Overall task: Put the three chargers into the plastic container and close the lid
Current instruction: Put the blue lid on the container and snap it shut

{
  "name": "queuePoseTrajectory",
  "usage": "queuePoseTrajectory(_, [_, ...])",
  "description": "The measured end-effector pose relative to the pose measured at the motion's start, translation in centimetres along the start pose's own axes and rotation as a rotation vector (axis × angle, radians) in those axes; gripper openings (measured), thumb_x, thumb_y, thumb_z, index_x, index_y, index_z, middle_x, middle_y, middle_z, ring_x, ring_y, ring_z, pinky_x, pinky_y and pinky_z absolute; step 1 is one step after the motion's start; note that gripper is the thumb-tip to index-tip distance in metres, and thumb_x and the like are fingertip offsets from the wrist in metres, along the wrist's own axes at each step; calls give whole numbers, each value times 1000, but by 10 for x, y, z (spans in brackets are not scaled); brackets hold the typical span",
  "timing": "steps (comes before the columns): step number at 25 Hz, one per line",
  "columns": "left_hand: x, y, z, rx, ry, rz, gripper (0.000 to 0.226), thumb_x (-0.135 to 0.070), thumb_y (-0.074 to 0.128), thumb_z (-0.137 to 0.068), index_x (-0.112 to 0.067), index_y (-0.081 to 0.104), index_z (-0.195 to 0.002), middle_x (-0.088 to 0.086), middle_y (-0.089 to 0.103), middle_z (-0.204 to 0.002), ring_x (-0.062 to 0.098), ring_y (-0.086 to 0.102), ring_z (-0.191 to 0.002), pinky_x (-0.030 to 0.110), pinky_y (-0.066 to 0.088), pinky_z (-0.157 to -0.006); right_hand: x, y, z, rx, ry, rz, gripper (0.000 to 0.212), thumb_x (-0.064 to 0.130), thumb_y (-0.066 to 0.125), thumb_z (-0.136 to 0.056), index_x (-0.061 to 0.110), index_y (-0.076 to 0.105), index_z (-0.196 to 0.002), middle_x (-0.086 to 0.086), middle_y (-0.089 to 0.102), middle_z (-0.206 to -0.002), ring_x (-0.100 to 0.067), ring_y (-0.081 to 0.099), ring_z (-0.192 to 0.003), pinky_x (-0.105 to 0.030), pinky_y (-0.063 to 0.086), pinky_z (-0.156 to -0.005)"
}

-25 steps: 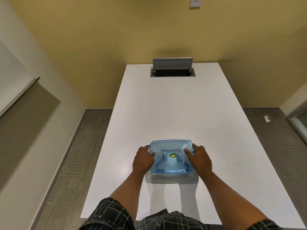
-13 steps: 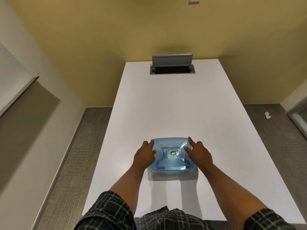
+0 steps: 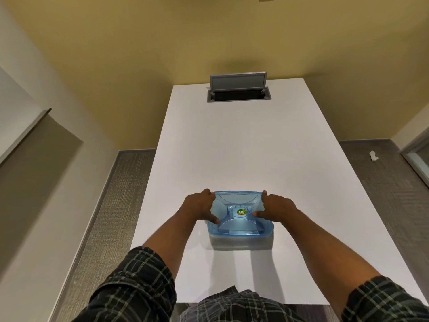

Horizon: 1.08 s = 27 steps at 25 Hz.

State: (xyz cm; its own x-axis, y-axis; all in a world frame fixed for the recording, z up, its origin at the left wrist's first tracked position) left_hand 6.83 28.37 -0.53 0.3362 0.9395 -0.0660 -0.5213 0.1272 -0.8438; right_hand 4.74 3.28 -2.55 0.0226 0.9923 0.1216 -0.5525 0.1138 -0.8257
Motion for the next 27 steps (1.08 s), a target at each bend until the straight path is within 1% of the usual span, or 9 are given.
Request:
queuePoseTrajectory(4, [-9,-9,0,40,59,-204,103,-70,85,-48,-13,53,-128,2,53,-132,24,63,-106,35,50,-83,5,-7,3,135,-18,120,145,77,74,-59,3,-4,-156,-10,56,-140,-27,55,-127,-41,48,-100])
queuePoseTrajectory(6, [-14,-8,-1,46,64,-280,100,-70,86,-45,-12,59,-121,4,57,-122,24,66,-96,33,47,-76,11,-5,4,163,-13,180,154,78,76,-55,1,-11,-155,-8,61,-135,-26,59,-123,-40,49,-99])
queuePoseTrajectory(10, [-14,1,-2,47,51,-275,94,-63,91,-42,-9,64,-114,5,57,-125,27,68,-87,32,41,-72,23,-8,9,175,-10,274,153,76,77,-58,-5,-12,-153,-9,62,-134,-26,62,-119,-36,49,-98])
queuePoseTrajectory(13, [-17,-1,1,60,38,-276,90,-57,94,-44,-7,64,-113,7,55,-128,28,67,-87,32,38,-73,31,-14,13,238,-12,307,148,71,78,-62,-6,-9,-153,-14,48,-150,-28,60,-123,-37,48,-103])
queuePoseTrajectory(16, [-30,-3,5,55,22,-332,79,-42,97,-50,-3,66,-112,11,55,-126,27,66,-87,30,36,-75,36,-18,18,289,7,368,152,67,82,-61,-5,-17,-152,-12,43,-153,-28,60,-124,-34,47,-105])
queuePoseTrajectory(19, [-39,-6,7,33,-3,-375,67,-30,97,-57,-3,67,-111,13,58,-121,23,51,-76,30,34,-73,40,-21,25,272,-19,477,147,66,81,-64,-3,-14,-153,-13,32,-160,-30,59,-124,-33,47,-104])
queuePoseTrajectory(22, [-41,-10,7,33,0,-380,66,-33,96,-57,-5,68,-110,10,60,-116,23,56,-85,30,33,-76,37,-19,24,203,-42,468,149,68,81,-62,-6,-11,-153,-14,39,-156,-31,60,-122,-34,48,-100])
queuePoseTrajectory(25, [-40,-12,7,11,12,-382,63,-35,95,-59,-7,68,-109,9,61,-113,18,56,-77,29,35,-75,28,-16,22,168,-10,381,159,70,84,-53,-4,-14,-153,-11,51,-146,-29,61,-120,-35,49,-98])
queuePoseTrajectory(27, [-38,-12,8,-3,20,-365,57,-30,93,-65,-7,67,-110,10,60,-115,22,63,-89,30,36,-76,28,-17,22,185,-14,370,157,69,85,-54,-4,-12,-153,-13,45,-150,-30,60,-122,-35,49,-99])
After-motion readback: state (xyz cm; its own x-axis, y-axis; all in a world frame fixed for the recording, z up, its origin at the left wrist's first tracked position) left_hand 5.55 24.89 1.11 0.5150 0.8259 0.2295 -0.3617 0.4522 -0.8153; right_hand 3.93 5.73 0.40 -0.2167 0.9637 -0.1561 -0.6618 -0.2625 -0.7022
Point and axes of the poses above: each hand's wrist, its own z-axis away from the middle knuckle, its own y-axis out of the palm, x = y × z, the point moved 4 cm from there along -z, towards the middle knuckle
